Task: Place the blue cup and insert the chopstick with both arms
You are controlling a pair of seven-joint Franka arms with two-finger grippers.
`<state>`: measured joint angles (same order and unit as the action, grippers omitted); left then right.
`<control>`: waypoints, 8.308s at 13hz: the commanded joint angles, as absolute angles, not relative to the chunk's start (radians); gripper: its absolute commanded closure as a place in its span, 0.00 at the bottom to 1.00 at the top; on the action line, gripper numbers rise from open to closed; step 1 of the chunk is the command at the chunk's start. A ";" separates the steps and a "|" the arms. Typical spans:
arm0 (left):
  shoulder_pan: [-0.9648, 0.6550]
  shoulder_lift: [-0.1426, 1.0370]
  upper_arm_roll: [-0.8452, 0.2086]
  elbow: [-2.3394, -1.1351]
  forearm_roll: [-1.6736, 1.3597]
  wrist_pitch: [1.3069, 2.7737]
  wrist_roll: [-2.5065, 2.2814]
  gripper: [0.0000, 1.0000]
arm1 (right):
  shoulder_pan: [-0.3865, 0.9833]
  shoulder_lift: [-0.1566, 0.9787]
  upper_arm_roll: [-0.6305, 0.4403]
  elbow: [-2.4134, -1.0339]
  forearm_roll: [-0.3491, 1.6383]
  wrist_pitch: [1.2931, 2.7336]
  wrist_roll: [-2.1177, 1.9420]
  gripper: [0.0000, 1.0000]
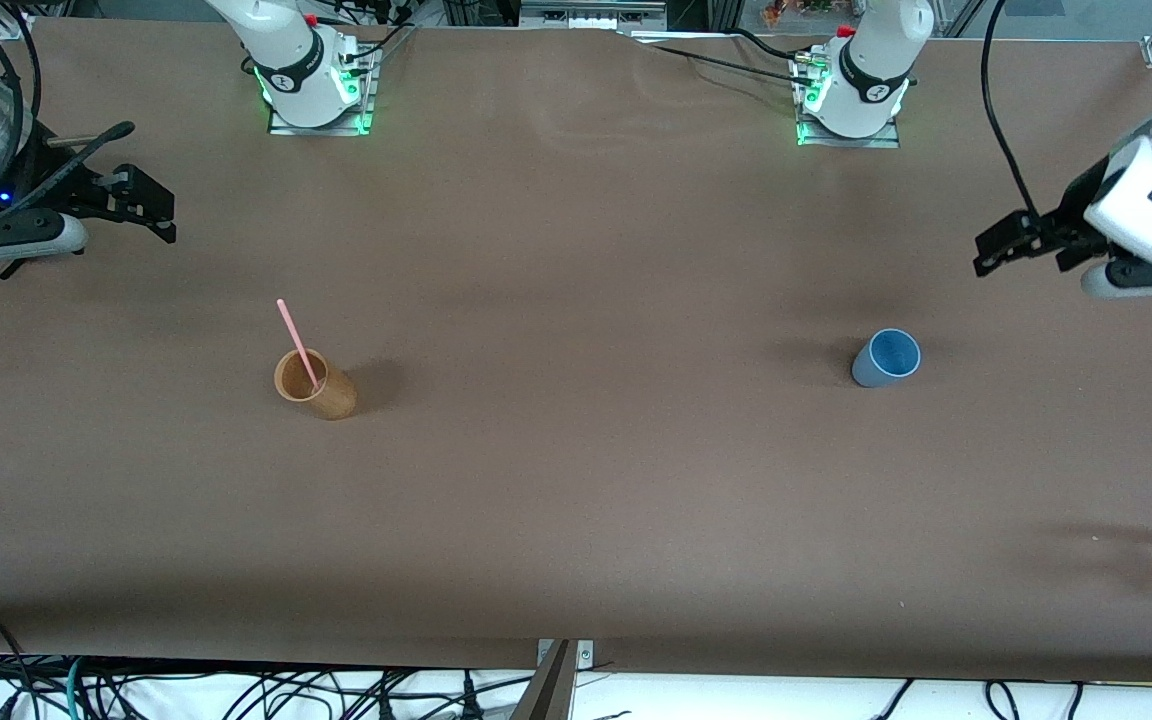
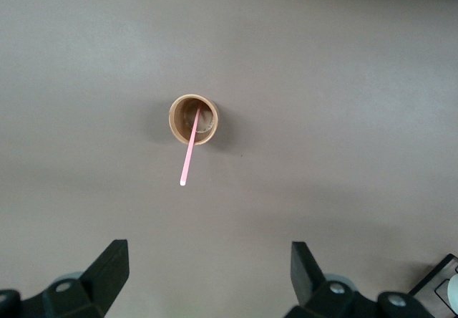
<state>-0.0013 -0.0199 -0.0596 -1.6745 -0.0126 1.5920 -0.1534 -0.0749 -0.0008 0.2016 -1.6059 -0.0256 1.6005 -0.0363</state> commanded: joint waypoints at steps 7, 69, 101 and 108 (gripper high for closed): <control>-0.026 -0.051 0.002 -1.757 -0.009 1.615 -0.018 0.00 | -0.072 -0.002 0.204 -1.594 -0.017 1.580 -0.020 0.00; -0.092 0.256 -0.022 -2.283 -0.015 2.546 -0.068 1.00 | -0.072 0.318 0.256 -1.928 0.003 2.037 0.006 1.00; -0.597 0.776 -0.063 -1.256 -0.047 2.073 -1.261 0.01 | 0.136 0.328 0.331 -1.491 0.048 1.602 0.392 1.00; -0.338 0.471 -0.057 -1.259 -0.186 1.631 -0.716 0.00 | 0.353 0.489 0.362 -1.298 0.051 1.605 0.823 1.00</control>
<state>-0.4553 0.5788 -0.0496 -1.2218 -0.1537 1.7446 -0.9426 0.3259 0.3987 0.3403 -1.4315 0.0416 1.6294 0.7239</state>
